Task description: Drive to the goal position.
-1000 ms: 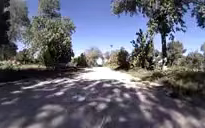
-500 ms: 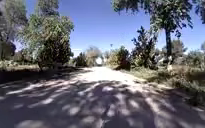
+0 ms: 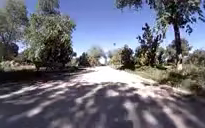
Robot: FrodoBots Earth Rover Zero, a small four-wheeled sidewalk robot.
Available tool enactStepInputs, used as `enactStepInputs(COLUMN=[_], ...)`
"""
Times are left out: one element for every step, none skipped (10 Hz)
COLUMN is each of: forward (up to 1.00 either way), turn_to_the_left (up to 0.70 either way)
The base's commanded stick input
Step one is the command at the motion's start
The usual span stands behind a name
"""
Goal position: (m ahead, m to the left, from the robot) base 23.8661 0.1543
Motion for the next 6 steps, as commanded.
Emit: enactStepInputs(forward=[1.00,1.00,1.00,1.00,1.00,1.00], turn_to_the_left=[0.03,0.03,0.03,0.03,0.03,0.03])
